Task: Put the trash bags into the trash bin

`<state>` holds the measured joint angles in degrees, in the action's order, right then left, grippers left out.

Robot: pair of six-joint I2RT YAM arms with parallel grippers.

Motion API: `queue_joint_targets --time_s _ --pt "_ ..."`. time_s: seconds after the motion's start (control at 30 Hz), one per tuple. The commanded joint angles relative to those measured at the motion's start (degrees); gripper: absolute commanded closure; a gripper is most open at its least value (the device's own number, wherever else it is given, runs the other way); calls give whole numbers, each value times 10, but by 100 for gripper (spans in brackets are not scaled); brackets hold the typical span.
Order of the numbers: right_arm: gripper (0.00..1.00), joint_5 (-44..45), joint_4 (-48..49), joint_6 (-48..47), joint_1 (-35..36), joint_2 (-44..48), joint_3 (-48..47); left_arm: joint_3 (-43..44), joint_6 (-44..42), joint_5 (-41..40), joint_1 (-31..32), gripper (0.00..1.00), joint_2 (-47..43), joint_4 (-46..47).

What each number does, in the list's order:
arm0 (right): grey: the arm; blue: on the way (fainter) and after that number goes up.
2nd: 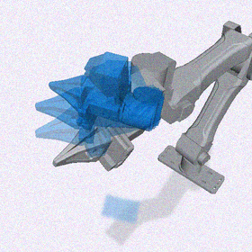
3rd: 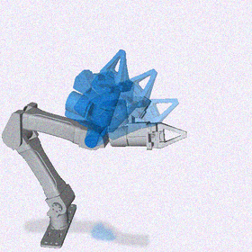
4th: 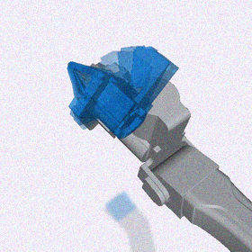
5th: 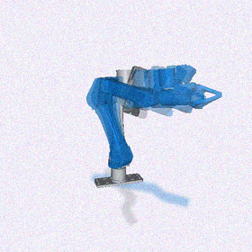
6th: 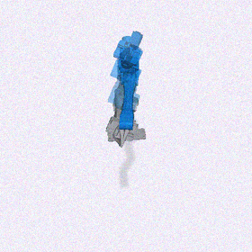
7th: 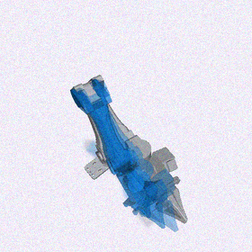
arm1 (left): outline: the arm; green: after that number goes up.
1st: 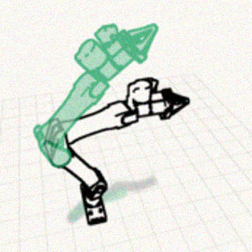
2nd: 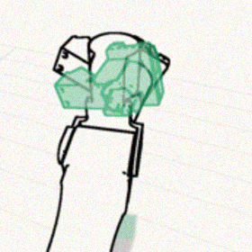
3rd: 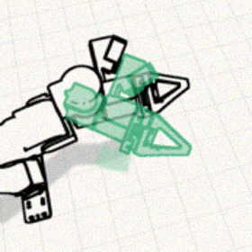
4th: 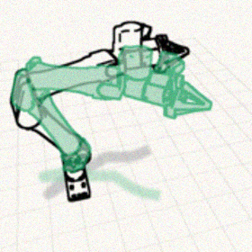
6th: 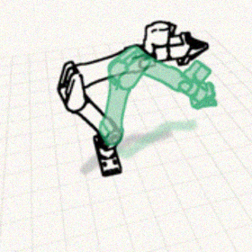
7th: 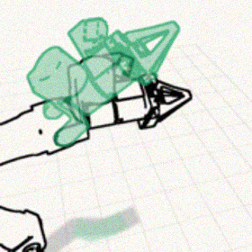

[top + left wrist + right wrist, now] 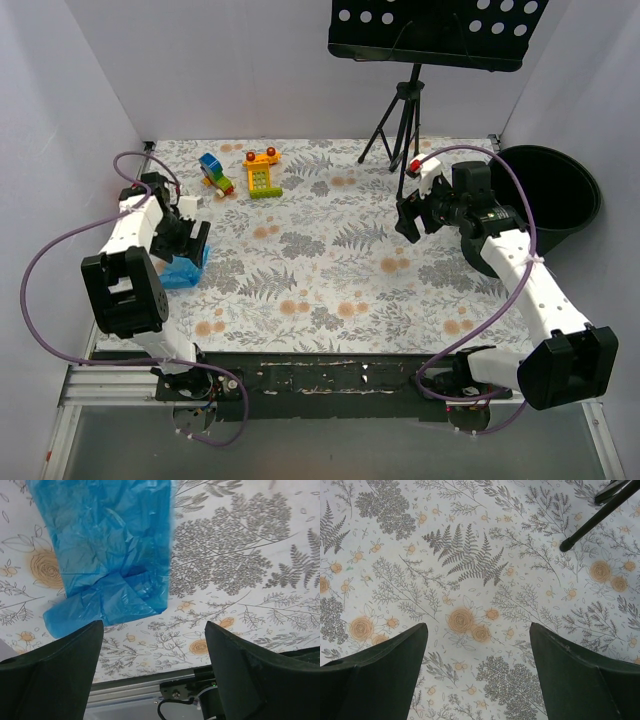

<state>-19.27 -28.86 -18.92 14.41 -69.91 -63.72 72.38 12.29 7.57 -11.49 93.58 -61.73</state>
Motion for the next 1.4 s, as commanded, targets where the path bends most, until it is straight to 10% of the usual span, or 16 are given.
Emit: queue_joint_targets --time_s 0.0,0.3,0.6,0.8,0.93,1.17,1.37 --pt "9 -7 21 -3 1 -4 -18 20 13 -37 -22 18 14 -21" --pt "9 -12 28 13 1 -28 -34 -83 -261 -6 -22 26 -7 88" --pt "9 8 18 -2 1 -26 -40 -99 -439 -16 -17 62 35 91" --pt "9 13 14 -6 1 -14 -26 -179 -547 -40 -8 49 -10 128" --pt "9 10 13 -4 1 -9 -24 -237 -609 -59 -7 59 -44 169" --pt "9 30 18 3 1 -8 -26 -202 -752 120 45 100 -137 94" --pt "9 57 40 33 -3 -26 -12 -261 -1017 338 169 100 -214 117"
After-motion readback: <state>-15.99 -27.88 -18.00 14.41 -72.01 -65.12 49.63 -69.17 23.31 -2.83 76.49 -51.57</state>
